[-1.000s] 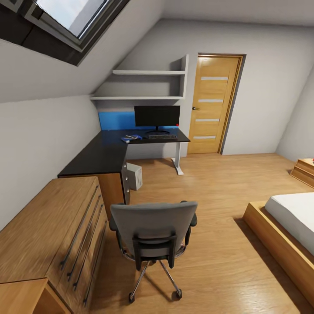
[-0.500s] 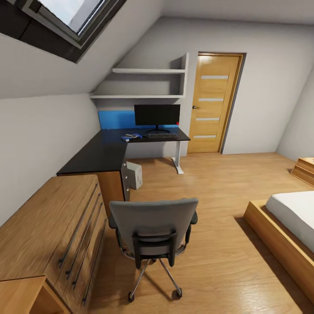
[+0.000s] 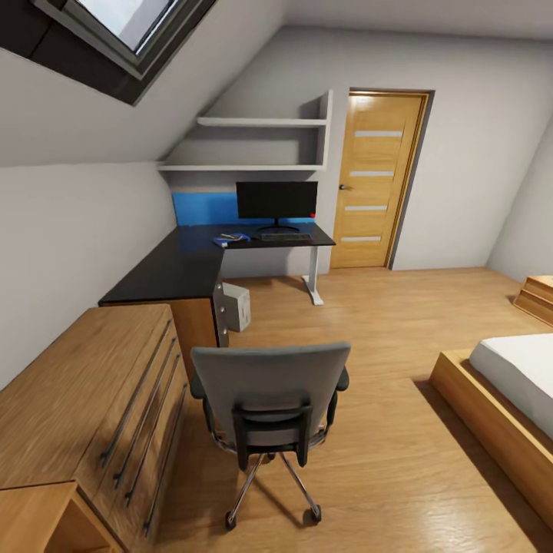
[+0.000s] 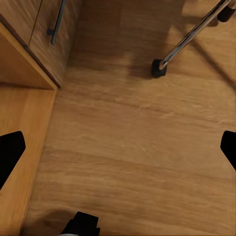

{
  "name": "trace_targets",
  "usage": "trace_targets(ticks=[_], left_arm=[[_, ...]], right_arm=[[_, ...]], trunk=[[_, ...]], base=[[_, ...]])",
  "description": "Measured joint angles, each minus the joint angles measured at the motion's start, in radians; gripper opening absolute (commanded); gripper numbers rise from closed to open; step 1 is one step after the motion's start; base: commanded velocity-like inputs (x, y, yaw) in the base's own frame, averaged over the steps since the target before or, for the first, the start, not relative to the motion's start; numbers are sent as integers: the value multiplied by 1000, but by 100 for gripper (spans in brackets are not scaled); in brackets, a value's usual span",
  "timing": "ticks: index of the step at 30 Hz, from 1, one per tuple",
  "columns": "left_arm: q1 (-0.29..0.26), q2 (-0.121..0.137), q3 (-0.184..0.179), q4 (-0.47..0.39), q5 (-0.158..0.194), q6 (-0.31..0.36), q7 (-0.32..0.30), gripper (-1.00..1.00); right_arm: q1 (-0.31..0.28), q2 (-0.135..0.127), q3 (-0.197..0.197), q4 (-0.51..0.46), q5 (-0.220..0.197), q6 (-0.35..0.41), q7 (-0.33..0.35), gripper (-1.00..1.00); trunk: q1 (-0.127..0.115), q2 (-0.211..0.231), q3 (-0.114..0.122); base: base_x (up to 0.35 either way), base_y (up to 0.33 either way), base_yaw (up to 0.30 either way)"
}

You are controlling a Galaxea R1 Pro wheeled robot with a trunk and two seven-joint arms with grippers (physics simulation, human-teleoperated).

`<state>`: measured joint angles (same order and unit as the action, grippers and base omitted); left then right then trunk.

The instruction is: In the bedroom, organize the workspace by keeping the computer under the desk, ensuring the monitor is on the desk, placing the keyboard on the desk next to the monitor, placing the mouse on the desk next to the keyboard, moving the folder from the swivel chair onto the desk next to the mouse, stacking the notebook on top of the folder with the pen on top of the notebook, and positioning the swivel chair next to the desk.

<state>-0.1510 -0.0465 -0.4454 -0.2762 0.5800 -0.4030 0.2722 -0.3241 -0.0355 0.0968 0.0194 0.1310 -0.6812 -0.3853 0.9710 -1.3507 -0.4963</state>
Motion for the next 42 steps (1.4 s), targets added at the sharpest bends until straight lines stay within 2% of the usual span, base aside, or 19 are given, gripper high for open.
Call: trace_targets(ticks=[5, 8, 13, 42], left_arm=[[0, 17, 48, 0, 1, -2, 5, 100], [0, 19, 104, 0, 1, -1, 6, 100], [0, 16, 134, 0, -2, -3, 6, 100], [0, 21, 140, -3, -4, -4, 4, 100]], right_arm=[[0, 0, 0, 0, 0, 0, 0, 100], [0, 0, 0, 0, 0, 0, 0, 100], [0, 0, 0, 0, 0, 0, 0, 100], [0, 0, 0, 0, 0, 0, 0, 100]], trunk=[[19, -35, -16], [31, -56, -25], [50, -91, -41], [161, -294, -132]], base=[[0, 0, 0], [0, 0, 0], [0, 0, 0], [0, 0, 0]])
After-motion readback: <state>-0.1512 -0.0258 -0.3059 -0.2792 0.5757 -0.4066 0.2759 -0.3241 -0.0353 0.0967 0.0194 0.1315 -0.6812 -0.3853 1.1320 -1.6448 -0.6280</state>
